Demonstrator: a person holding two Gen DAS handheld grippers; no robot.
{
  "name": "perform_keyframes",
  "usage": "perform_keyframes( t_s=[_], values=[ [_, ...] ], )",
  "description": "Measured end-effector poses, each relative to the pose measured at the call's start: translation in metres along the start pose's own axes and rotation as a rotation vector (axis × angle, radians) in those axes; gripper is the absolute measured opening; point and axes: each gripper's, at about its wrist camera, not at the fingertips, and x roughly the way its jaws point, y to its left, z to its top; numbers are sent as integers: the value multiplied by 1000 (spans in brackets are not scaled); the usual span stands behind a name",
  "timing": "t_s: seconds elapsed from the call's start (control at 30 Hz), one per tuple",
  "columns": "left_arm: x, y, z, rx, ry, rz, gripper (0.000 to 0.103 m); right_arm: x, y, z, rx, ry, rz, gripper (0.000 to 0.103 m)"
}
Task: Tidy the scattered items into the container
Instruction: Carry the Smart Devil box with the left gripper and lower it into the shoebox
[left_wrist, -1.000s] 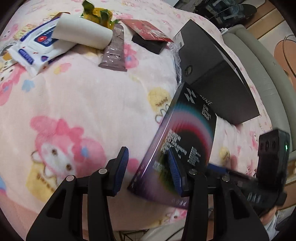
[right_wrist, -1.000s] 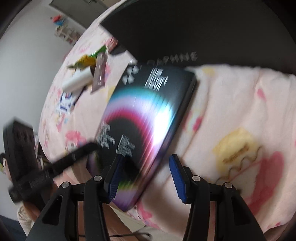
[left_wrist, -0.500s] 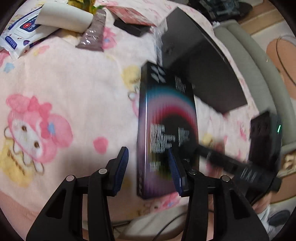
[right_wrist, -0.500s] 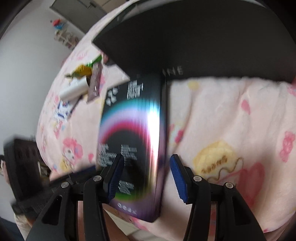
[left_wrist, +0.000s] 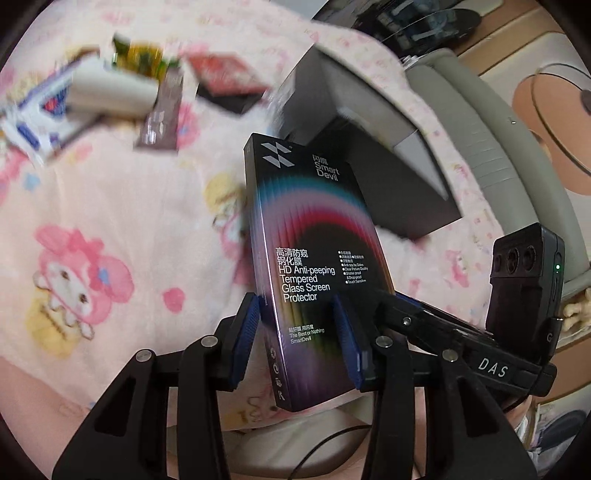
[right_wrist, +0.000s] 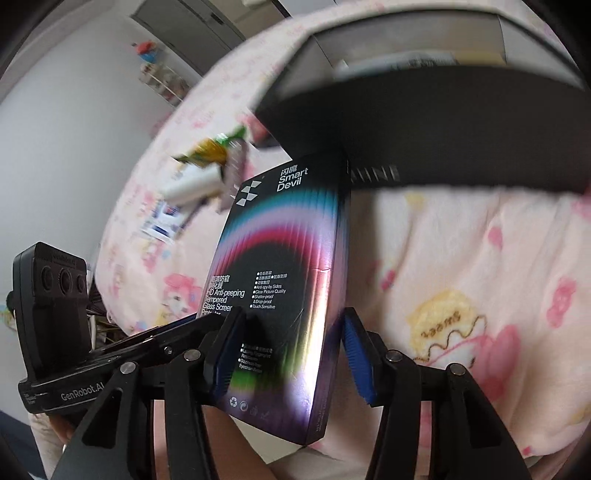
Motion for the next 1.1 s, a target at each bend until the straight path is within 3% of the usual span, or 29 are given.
perform_keyframes(
  t_s=[0.17, 0.33, 0.5, 0.73, 1.1],
  values=[
    [-38, -15, 12, 32, -80, -19, 43, -37, 18, 13, -41, -87, 38, 48],
    [-50, -45, 34, 109, -124, -35, 42, -69, 19, 31, -47, -166, 65, 48],
    [-26, -72, 68, 153, -105, -69, 43, -90, 10, 54, -59, -227, 5, 48],
    [24, -116, 120, 208, -68, -106, 43, -109, -33, 105, -53, -280, -76, 48],
    [116, -131, 160, 173, 43, -86, 43, -86, -111, 150, 45, -259, -103, 48]
  ],
)
